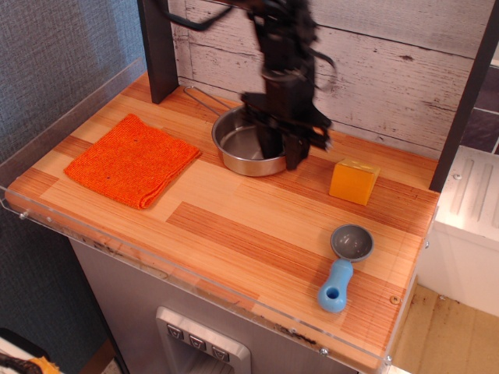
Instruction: Move the pot near the cheese
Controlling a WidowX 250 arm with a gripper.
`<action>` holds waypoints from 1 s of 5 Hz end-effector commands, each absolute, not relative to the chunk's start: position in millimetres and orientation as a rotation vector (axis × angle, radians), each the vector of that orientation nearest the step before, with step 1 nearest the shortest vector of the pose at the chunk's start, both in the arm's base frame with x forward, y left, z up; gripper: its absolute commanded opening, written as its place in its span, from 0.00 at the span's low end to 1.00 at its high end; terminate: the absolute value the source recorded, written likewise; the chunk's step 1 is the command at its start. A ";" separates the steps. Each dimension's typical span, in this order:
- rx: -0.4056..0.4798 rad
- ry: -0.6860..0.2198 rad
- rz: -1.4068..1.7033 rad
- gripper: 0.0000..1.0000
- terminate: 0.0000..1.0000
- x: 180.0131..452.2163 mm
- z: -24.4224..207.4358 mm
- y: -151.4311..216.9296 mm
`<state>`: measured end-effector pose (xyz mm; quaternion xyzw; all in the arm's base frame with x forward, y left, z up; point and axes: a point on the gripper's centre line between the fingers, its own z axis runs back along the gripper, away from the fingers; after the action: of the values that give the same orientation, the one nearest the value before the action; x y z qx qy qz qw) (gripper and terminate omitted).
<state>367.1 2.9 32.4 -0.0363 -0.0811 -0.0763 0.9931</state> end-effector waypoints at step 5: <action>-0.001 -0.063 -0.124 1.00 0.00 281.0 97.0 -5.0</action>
<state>278.2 -1.3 84.5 -0.0020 -0.0116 -0.0576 0.9983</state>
